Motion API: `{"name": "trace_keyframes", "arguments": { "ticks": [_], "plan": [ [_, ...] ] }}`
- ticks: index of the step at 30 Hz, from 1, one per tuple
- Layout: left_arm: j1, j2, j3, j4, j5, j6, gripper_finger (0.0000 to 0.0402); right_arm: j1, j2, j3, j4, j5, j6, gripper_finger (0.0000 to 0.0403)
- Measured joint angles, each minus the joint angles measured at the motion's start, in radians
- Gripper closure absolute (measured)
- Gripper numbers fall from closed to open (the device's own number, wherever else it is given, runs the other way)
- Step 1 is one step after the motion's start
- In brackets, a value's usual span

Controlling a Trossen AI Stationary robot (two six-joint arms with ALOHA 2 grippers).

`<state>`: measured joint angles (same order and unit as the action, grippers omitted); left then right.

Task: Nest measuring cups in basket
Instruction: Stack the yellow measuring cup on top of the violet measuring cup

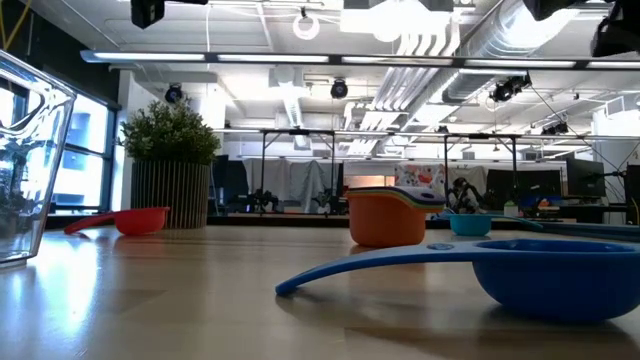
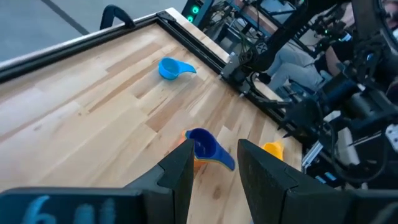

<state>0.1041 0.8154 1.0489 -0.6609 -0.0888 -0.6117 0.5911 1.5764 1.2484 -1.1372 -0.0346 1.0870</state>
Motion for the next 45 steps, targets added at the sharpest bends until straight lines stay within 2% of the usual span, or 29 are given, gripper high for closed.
{"name": "trace_keyframes", "arguments": {
  "ticks": [5,10,15,21,31,35,39,45],
  "plan": [
    [0.0,0.0,0.0,0.0,0.0,-0.072,0.0287,0.0,0.0,-0.008,0.023,0.046,-0.097,0.0304],
    [0.0,0.0,0.0,0.0,-0.001,-0.111,0.0287,0.007,0.0,-0.098,0.185,0.02,-0.168,0.0304],
    [0.0,0.0,0.0,0.0,-0.001,-0.115,0.0287,0.027,0.001,-0.169,0.232,0.034,-0.172,0.0304],
    [0.0,0.0,0.0,0.0,-0.003,-0.12,0.0287,0.056,0.001,-0.254,0.304,-0.012,-0.179,0.0304],
    [0.0,0.0,0.0,0.0,-0.017,-0.12,0.0287,0.066,0.001,-0.342,0.388,-0.025,-0.146,0.0305],
    [0.0,0.0,0.0,0.0,-0.037,-0.12,0.0287,0.064,0.001,-0.347,0.408,-0.04,-0.124,0.0329],
    [0.0,0.0,0.0,0.0,-0.047,-0.12,0.0287,0.061,0.001,-0.347,0.408,-0.048,-0.091,0.0388],
    [0.0,0.0,0.0,0.0,-0.052,-0.12,0.0287,0.057,0.001,-0.347,0.408,-0.053,0.01,0.0396]
  ]
}}
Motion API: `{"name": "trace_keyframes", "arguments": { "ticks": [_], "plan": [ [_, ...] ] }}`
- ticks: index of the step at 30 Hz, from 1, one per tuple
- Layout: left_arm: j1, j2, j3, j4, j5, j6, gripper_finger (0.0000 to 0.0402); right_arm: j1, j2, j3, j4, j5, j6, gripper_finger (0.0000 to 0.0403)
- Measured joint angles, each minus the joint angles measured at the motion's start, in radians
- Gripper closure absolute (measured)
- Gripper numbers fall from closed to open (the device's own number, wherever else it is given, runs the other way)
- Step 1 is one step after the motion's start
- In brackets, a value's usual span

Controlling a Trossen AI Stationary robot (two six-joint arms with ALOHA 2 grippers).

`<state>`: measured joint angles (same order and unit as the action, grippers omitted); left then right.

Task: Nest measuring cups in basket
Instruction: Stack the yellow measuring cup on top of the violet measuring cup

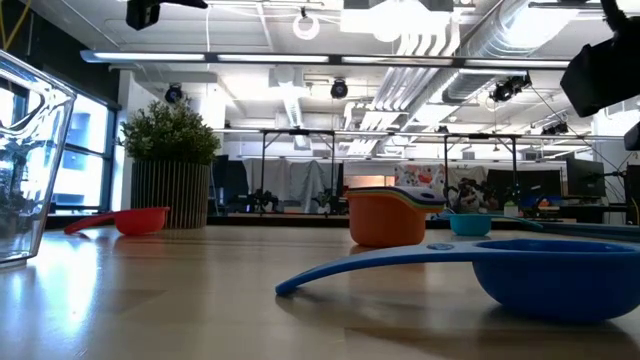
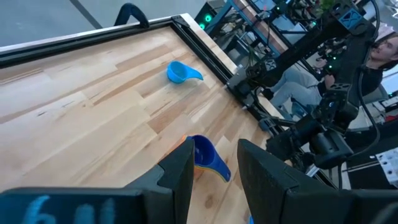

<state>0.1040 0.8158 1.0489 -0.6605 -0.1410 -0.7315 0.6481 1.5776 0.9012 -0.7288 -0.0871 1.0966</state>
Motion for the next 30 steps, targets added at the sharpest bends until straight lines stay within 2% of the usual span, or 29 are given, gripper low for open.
{"name": "trace_keyframes", "arguments": {
  "ticks": [5,11,19,24,30],
  "plan": [
    [0.0,0.0,0.0,0.0,0.0,-0.001,0.0287,-0.02,0.0,0.0,0.029,-0.016,0.113,0.04],
    [0.0,0.0,0.0,0.0,0.0,0.0,0.0287,-0.058,0.0,0.0,0.173,-0.019,0.266,0.0401],
    [0.0,0.0,0.0,0.0,0.0,0.002,0.0287,-0.133,0.0,0.003,0.374,0.075,0.446,0.0402],
    [0.0,0.0,0.0,0.0,0.0,0.03,0.0287,-0.204,-0.001,0.085,0.364,0.162,0.448,0.0402],
    [0.0,0.0,0.0,-0.001,0.0,0.123,0.0287,-0.303,-0.001,0.208,0.253,0.273,0.429,0.0402]
  ]
}}
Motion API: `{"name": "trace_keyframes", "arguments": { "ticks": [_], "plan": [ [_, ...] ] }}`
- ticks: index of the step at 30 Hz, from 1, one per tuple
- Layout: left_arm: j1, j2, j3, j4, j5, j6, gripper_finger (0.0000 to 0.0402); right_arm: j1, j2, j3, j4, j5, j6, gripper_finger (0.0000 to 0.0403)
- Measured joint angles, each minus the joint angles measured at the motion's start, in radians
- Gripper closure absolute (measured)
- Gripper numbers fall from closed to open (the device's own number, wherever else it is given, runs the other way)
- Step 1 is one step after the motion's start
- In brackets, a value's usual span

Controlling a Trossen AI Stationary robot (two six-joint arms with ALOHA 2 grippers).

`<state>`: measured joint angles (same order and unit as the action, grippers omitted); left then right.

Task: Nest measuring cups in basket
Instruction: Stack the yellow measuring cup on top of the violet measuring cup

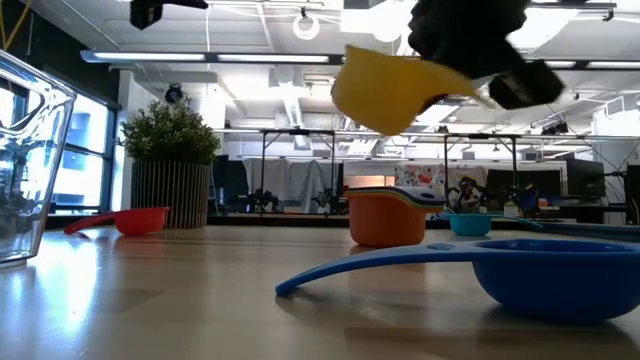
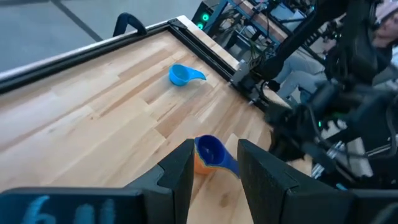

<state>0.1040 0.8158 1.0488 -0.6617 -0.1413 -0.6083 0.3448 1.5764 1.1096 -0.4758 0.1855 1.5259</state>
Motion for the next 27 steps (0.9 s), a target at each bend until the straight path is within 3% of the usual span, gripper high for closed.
{"name": "trace_keyframes", "arguments": {
  "ticks": [9,19,27],
  "plan": [
    [0.0,0.0,0.0,-0.011,0.003,0.139,0.0287,-0.136,0.0,0.056,-0.11,0.093,0.015,0.0403],
    [0.0,0.0,0.0,-0.105,0.008,0.22,0.0287,-0.223,0.0,0.056,-0.199,-0.063,0.044,0.0403],
    [0.0,0.0,0.0,-0.132,0.008,0.245,0.0287,-0.231,0.0,0.056,-0.286,-0.085,0.101,0.0403]
  ]
}}
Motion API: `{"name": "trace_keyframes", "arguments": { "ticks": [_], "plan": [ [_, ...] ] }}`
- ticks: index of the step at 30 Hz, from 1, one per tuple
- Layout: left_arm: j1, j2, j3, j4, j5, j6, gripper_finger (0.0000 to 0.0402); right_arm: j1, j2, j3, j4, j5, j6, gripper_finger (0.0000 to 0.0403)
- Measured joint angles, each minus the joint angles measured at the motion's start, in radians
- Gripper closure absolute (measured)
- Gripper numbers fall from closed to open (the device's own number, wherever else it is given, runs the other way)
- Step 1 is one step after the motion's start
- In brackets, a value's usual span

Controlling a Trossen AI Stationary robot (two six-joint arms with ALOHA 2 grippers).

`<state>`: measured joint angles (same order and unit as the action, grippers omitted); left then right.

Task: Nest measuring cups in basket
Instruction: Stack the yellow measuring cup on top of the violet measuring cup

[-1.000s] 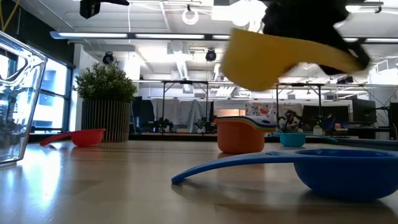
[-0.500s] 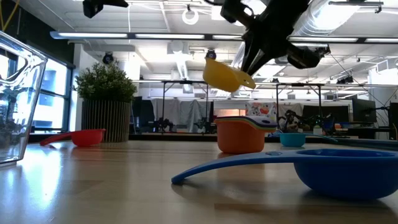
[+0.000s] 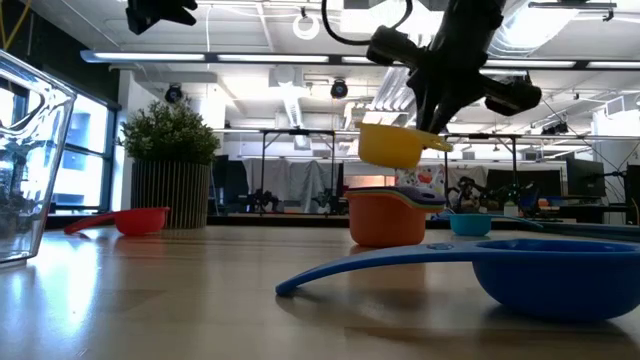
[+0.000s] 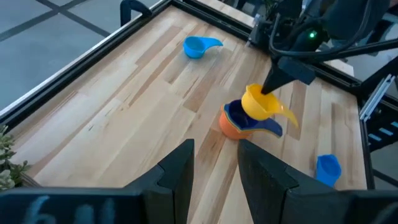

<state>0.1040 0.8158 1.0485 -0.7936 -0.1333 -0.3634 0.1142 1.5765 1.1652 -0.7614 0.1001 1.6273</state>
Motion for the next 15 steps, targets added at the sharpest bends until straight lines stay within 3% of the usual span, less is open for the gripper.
{"name": "trace_keyframes", "arguments": {
  "ticks": [15],
  "plan": [
    [0.0,0.0,0.0,0.0,-0.003,0.001,0.0287,-0.011,0.066,0.0,0.016,-0.003,0.024,0.0403]
  ]
}}
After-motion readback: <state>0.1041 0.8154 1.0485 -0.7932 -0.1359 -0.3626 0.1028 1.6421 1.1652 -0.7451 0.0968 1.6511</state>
